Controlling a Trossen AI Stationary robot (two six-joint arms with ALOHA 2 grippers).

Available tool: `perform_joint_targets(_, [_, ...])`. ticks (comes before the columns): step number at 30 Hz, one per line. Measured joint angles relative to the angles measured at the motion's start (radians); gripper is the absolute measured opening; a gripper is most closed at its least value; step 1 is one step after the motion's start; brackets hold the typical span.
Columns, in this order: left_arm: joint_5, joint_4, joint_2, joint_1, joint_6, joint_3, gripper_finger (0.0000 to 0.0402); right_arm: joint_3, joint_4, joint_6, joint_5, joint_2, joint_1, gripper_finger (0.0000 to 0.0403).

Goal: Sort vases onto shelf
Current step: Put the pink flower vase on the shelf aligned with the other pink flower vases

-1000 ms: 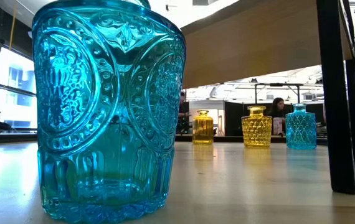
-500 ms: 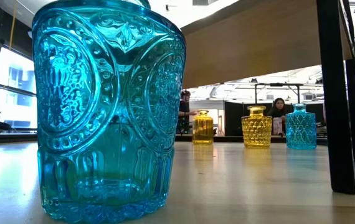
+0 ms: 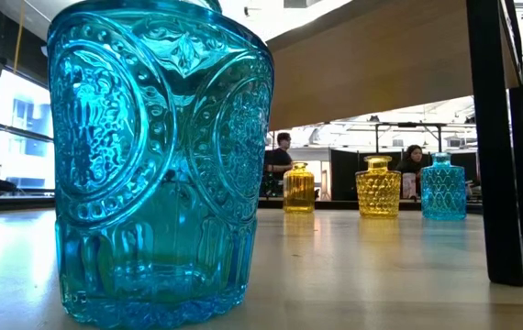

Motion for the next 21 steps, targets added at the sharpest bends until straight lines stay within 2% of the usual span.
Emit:
perform_joint_targets(13, [0.01, 0.053, 0.028, 0.008, -0.016, 0.002, 0.0106, 0.0, 0.003, 0.0, -0.006, 0.0, 0.0, 0.0])
perform_joint_targets(21, [0.035, -0.064, 0.019, 0.007, 0.008, 0.073, 0.0106, 0.0, 0.004, 0.0, -0.006, 0.0, 0.0, 0.0])
